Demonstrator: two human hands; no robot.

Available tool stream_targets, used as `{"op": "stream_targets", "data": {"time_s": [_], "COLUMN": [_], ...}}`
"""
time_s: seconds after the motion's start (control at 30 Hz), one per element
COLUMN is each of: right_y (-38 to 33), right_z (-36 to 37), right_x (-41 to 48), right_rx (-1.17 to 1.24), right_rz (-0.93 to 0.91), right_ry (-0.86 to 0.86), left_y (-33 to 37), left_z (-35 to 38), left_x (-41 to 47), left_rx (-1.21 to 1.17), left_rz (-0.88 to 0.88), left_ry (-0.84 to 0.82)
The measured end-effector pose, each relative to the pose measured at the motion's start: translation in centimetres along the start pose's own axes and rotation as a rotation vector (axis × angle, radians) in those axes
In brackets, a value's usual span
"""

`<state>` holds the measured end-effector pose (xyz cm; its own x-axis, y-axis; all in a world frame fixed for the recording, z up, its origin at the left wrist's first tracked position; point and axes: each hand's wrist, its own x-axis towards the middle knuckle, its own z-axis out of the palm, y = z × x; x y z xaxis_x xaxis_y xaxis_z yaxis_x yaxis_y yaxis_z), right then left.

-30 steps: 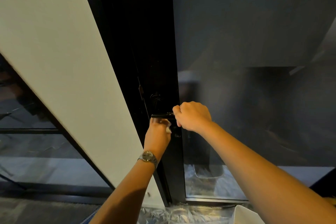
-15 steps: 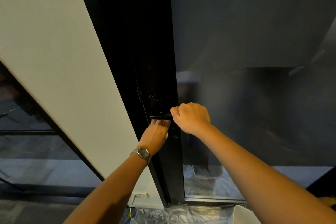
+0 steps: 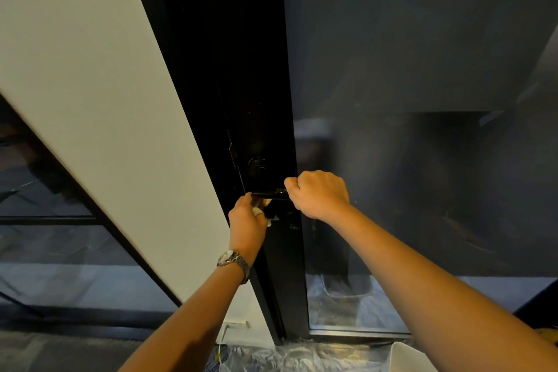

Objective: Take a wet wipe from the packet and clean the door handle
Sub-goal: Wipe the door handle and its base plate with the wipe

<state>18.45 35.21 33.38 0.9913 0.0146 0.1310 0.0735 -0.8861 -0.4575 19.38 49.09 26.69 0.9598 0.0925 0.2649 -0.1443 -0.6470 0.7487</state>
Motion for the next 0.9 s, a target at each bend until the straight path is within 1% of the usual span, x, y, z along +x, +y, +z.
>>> {"op": "stream_targets", "data": {"time_s": [0.07, 0.1, 0.17, 0.23, 0.27, 0.33, 0.37, 0.4, 0.43, 0.5, 0.57, 0.63, 0.73, 0.83, 0.9], "right_y": [0.0, -0.1, 0.0, 0.1, 0.1, 0.1, 0.1, 0.1, 0.2, 0.2, 0.1, 0.1, 0.0, 0.0, 0.1], "right_z": [0.1, 0.2, 0.3, 0.5, 0.5, 0.6, 0.6, 0.6, 0.6, 0.4, 0.3, 0.3, 0.3, 0.2, 0.4], "right_x": [0.0, 0.0, 0.1, 0.2, 0.3, 0.2, 0.1, 0.0, -0.1, -0.3, -0.6, -0.6, -0.3, -0.1, -0.2], "right_rx": [0.007, 0.008, 0.005, 0.010, 0.012, 0.014, 0.011, 0.006, -0.002, -0.025, -0.052, -0.042, -0.005, 0.010, 0.011], "right_rz": [0.014, 0.023, 0.040, 0.038, 0.033, 0.021, 0.009, -0.004, -0.019, -0.045, -0.054, -0.047, -0.018, 0.005, 0.019], "right_ry": [0.019, 0.028, 0.039, 0.040, 0.042, 0.052, 0.059, 0.064, 0.066, 0.069, 0.084, 0.085, 0.048, 0.033, 0.041], "left_y": [-0.6, -0.9, -1.8, -2.8, -2.6, -1.7, -1.7, -2.1, -2.1, -1.7, -1.3, -1.0, -0.5, -0.6, -0.9], "left_z": [0.1, 0.1, 0.3, 0.7, 0.8, 0.5, 0.6, 0.9, 0.9, 0.6, 0.3, 0.1, 0.1, 0.6, 0.9], "left_x": [-0.4, -0.7, -0.9, -0.8, -0.8, -1.4, -1.5, -1.3, -1.0, -0.5, -0.3, -0.2, -0.4, -0.8, -0.9], "left_rx": [0.112, 0.189, 0.390, 0.649, 0.807, 1.085, 1.159, 1.186, 1.203, 1.172, 0.983, 0.802, 0.561, 0.405, 0.284], "left_rz": [0.123, 0.222, 0.462, 0.644, 0.666, 0.632, 0.655, 0.685, 0.679, 0.664, 0.619, 0.570, 0.449, 0.335, 0.237], "left_ry": [-0.051, -0.090, -0.160, -0.166, -0.201, -0.288, -0.318, -0.340, -0.352, -0.297, -0.224, -0.215, -0.185, -0.178, -0.143]}}
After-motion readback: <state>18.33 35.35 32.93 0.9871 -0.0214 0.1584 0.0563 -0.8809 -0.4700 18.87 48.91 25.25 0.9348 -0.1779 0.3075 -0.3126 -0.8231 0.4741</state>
